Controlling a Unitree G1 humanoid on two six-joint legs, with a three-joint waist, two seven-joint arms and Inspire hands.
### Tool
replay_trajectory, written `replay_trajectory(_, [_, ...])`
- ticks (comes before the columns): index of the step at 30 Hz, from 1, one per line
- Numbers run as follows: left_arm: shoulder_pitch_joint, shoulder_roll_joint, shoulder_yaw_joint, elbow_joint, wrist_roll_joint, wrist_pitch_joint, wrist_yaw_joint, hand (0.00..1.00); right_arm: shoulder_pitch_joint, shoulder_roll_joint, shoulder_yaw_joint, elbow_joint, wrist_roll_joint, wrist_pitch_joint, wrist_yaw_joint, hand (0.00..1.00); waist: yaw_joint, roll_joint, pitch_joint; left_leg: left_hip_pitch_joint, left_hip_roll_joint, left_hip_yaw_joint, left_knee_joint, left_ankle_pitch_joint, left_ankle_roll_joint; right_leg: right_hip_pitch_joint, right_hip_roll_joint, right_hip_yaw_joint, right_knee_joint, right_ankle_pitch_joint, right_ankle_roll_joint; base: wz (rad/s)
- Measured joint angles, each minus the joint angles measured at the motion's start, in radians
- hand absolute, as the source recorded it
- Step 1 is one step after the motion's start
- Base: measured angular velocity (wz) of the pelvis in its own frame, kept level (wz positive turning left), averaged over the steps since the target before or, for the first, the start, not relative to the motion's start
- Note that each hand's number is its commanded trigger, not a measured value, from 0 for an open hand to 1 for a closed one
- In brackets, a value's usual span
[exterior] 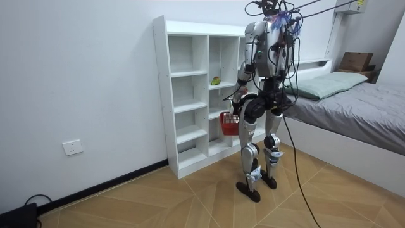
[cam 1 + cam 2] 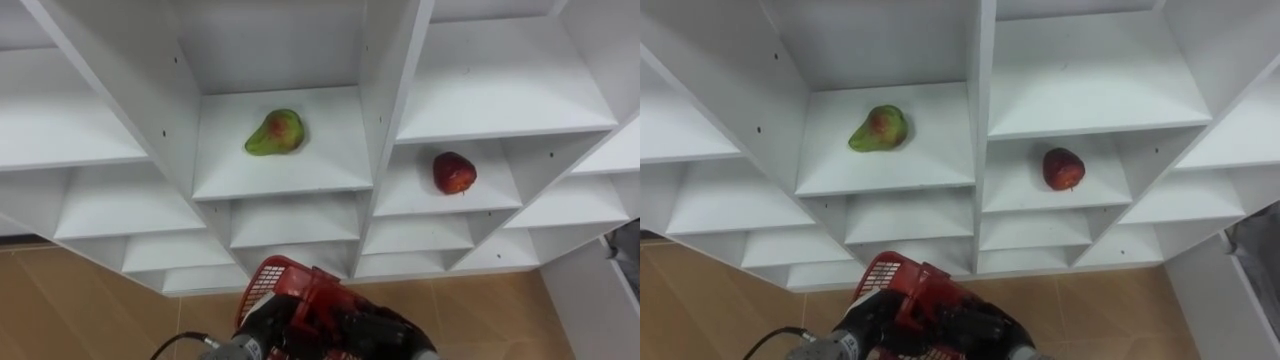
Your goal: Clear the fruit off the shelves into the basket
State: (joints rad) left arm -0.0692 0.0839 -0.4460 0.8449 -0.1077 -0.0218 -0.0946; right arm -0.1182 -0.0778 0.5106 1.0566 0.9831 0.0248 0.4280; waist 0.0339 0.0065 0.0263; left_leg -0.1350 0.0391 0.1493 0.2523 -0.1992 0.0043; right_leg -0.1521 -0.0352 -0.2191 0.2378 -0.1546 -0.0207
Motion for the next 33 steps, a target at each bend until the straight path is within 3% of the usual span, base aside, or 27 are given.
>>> replay_trajectory(33, [0.0, 0.006, -0.029, 0.0, -0.042, 0.001, 0.069, 1.0, 0.003, -0.003, 0.015, 0.005, 0.039, -0.001, -0.01, 0.0, -0.003, 0.002, -0.0003, 0.006, 0.001, 0.001, 0.0, 0.0, 0.0, 0.008, -0.001, -0.001, 0.0, 0.0, -0.001, 0.0])
